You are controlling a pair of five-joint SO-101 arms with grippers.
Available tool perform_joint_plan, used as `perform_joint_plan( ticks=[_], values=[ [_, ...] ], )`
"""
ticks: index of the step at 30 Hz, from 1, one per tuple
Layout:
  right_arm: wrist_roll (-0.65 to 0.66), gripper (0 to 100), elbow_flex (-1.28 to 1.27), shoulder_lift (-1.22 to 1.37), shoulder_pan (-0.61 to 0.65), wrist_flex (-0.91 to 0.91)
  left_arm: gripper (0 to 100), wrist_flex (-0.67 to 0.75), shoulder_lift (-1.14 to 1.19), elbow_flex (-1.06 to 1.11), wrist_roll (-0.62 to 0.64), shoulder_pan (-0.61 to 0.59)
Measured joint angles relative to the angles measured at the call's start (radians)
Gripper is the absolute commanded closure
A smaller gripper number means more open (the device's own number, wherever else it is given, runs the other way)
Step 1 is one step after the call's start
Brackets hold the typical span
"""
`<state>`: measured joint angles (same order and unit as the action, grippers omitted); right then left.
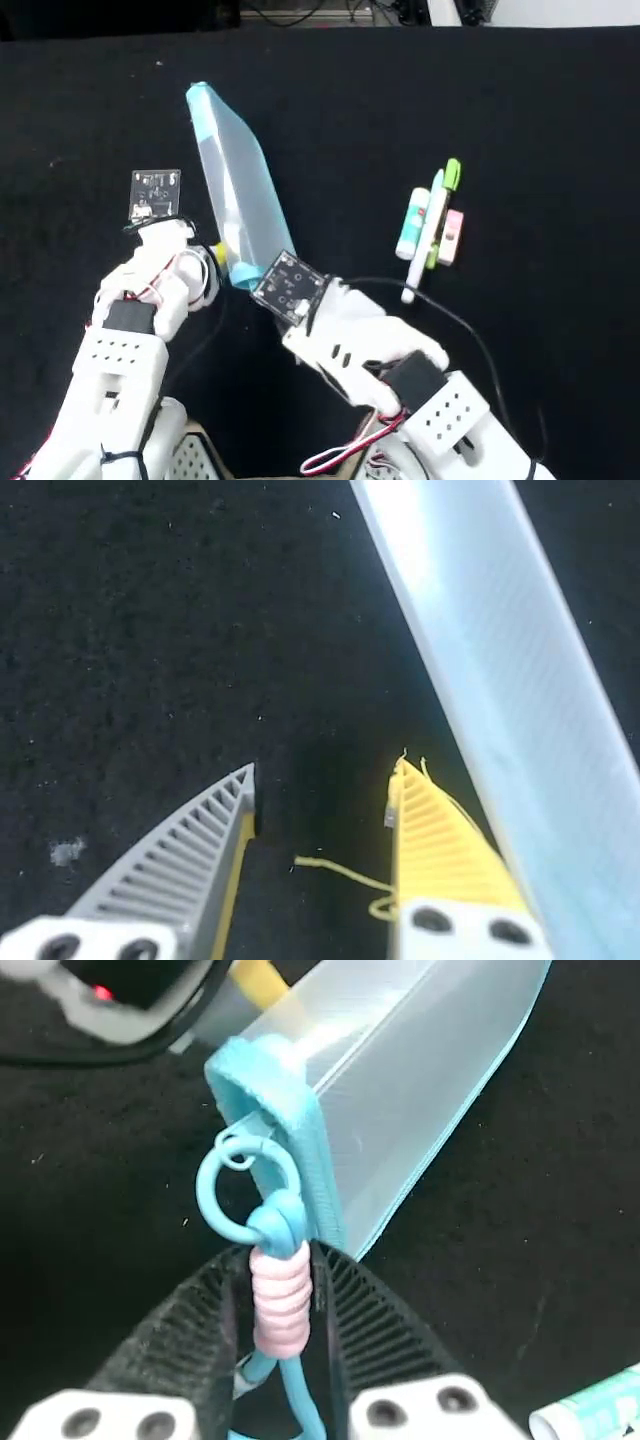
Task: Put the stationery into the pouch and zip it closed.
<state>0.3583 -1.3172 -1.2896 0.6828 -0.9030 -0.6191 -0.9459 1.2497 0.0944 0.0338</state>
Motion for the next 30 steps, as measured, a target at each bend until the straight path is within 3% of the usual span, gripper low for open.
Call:
perform_joint_plan(
  ticks=[6,13,25,30],
  values=[
    [0.0,98.8,0.002,0.0,-0.002,-0.032,79,-0.048,0.002,-0.025,-0.009,-0.006],
    [0.0,98.8,-0.005,0.0,-0.106,0.055,78,-0.296,0.002,-0.19,-0.118,-0.005],
    [0.0,98.8,-0.031,0.0,-0.115,0.087,79,-0.655,0.002,-0.431,-0.321,0.091],
    [0.0,98.8,-0.031,0.0,-0.12,0.091,79,-0.758,0.002,-0.508,-0.338,0.109]
  ],
)
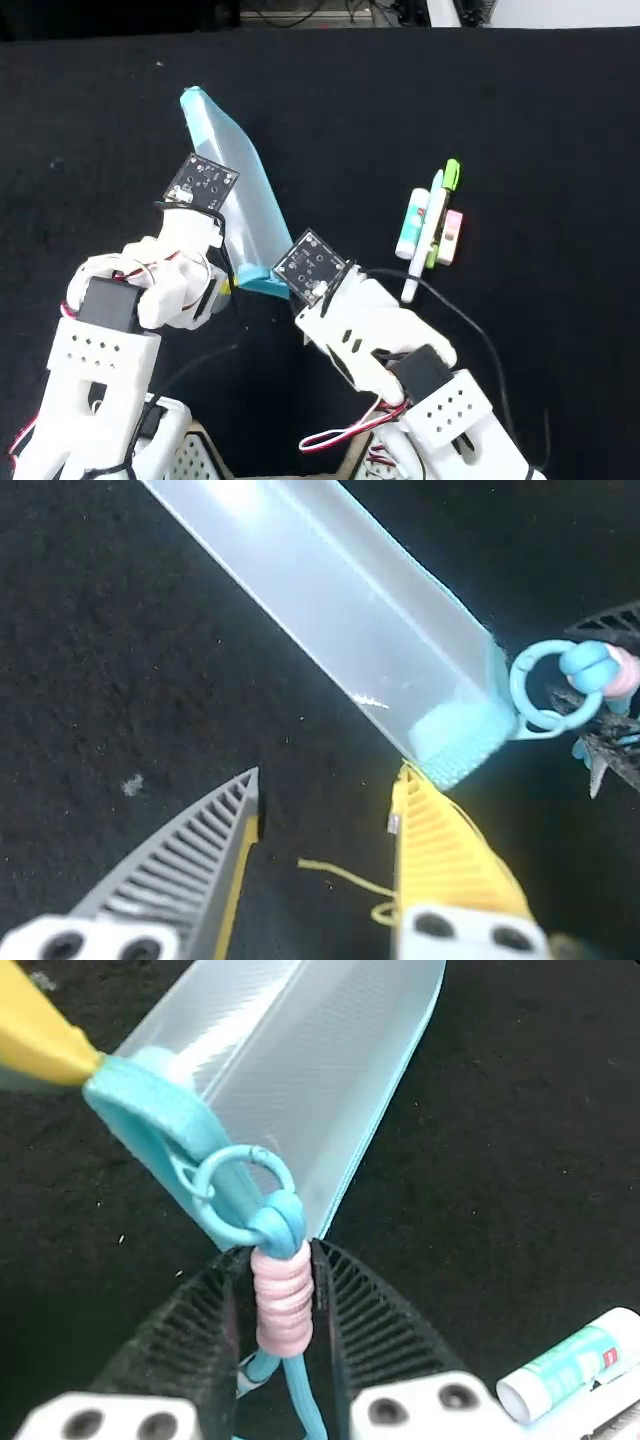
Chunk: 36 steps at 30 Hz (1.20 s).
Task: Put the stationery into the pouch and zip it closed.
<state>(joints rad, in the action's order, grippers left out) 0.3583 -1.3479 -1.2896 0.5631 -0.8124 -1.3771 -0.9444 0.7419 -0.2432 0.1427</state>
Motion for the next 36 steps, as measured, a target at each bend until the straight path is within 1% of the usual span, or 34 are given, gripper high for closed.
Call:
perform_joint_plan(
  ticks=[10,21,25,28,36],
  values=[
    [0.0,98.8,0.0,0.0,0.0,0.0,79,-0.014,-0.008,-0.014,0.0,0.002],
    [0.0,98.8,0.0,0.0,0.0,0.0,78,-0.028,-0.245,-0.015,-0.009,0.008],
    [0.0,98.8,0.0,0.0,0.0,0.0,78,-0.091,-0.242,-0.015,-0.021,0.135],
    [0.0,98.8,0.0,0.0,0.0,0.0,78,-0.097,-0.218,-0.015,-0.028,0.232],
    [0.0,98.8,0.0,0.0,0.0,0.0,78,-0.043,-0.18,-0.015,-0.089,0.259]
  ],
)
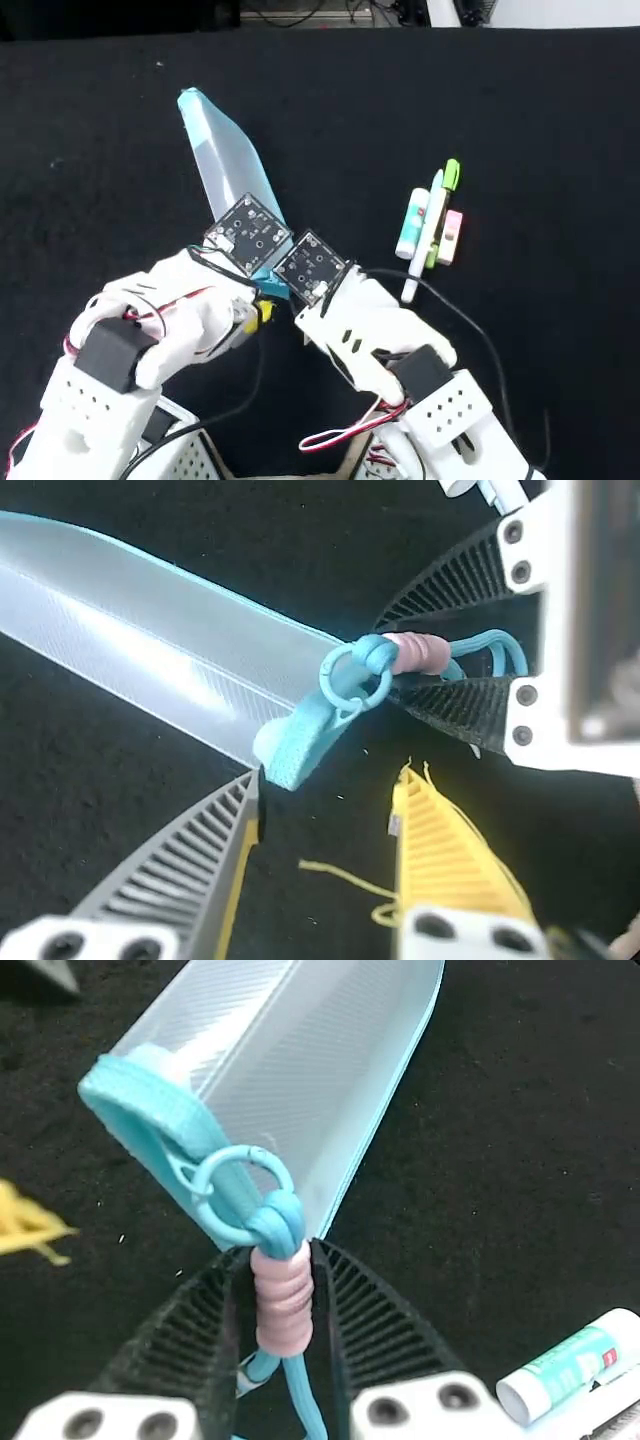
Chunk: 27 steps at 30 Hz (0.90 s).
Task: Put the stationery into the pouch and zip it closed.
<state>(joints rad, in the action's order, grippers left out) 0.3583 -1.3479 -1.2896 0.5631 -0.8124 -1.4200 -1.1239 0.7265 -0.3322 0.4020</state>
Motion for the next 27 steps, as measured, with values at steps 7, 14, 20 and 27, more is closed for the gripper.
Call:
perform_joint_plan(
  ticks=[7,14,20,27],
  values=[
    [0.0,98.8,0.0,0.0,0.0,0.0,78,0.069,0.003,0.055,-0.043,-0.074],
    [0.0,98.8,0.0,0.0,0.0,0.0,78,0.114,0.003,0.055,-0.046,-0.141],
    [0.0,98.8,0.0,0.0,0.0,0.0,78,0.114,0.003,0.055,-0.046,-0.138],
    [0.0,98.8,0.0,0.0,0.0,0.0,78,0.098,0.003,0.089,-0.048,-0.129]
  ],
)
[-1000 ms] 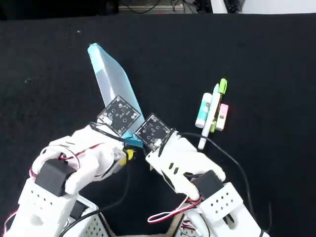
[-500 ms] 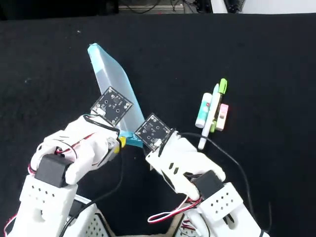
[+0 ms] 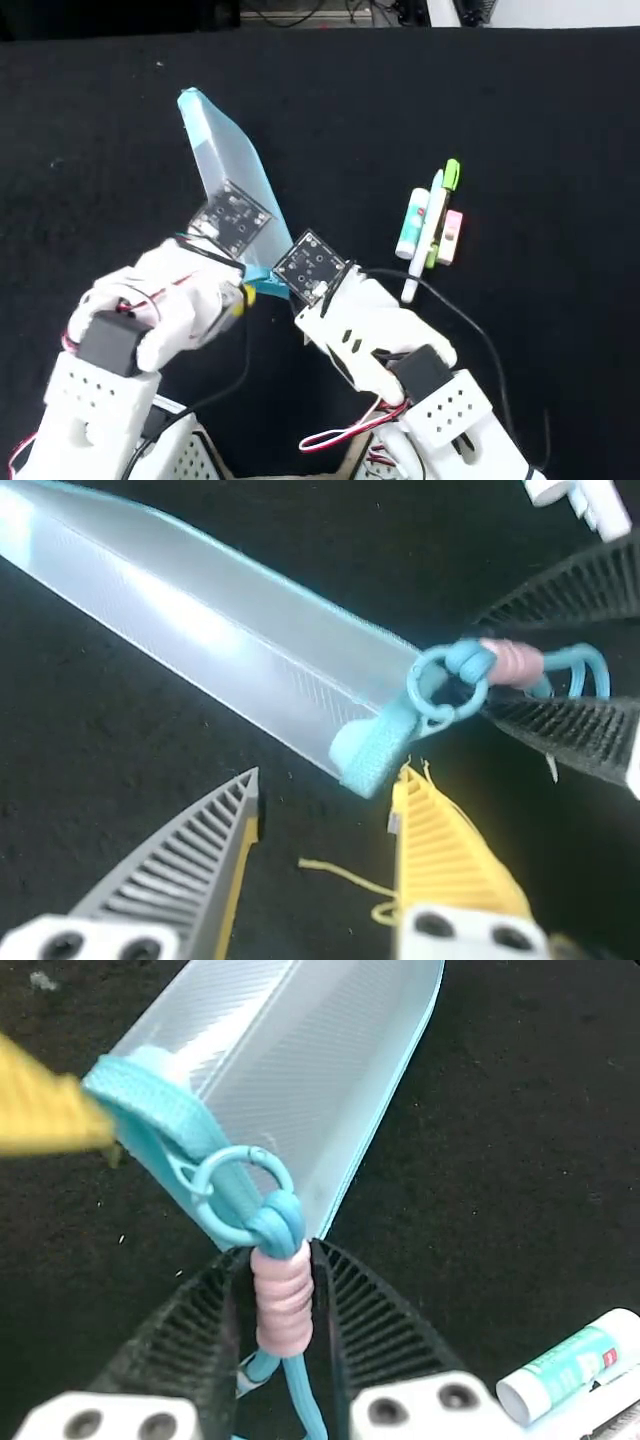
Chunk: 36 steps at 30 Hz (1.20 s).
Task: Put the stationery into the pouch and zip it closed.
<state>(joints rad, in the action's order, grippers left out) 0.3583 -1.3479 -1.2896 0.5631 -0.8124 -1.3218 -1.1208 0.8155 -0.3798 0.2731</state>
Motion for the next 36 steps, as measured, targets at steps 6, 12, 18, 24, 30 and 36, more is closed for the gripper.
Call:
perform_joint_plan(
  ticks=[6,12,18,24,30,36],
  values=[
    [0.0,98.8,0.0,0.0,0.0,0.0,78,0.081,0.0,0.097,-0.003,0.055],
    [0.0,98.8,0.0,0.0,-0.002,0.0,79,0.176,0.0,0.126,-0.003,0.055],
    [0.0,98.8,0.0,0.0,-0.002,0.0,79,0.173,0.0,0.126,-0.003,0.055],
    [0.0,98.8,0.0,0.0,-0.002,0.0,78,0.097,0.0,0.051,-0.002,0.055],
    [0.0,98.8,0.0,0.0,-0.002,0.0,79,0.087,0.002,0.037,-0.044,0.055],
    [0.002,98.8,0.0,0.0,-0.002,0.0,79,0.087,0.002,0.037,-0.112,0.055]
  ],
)
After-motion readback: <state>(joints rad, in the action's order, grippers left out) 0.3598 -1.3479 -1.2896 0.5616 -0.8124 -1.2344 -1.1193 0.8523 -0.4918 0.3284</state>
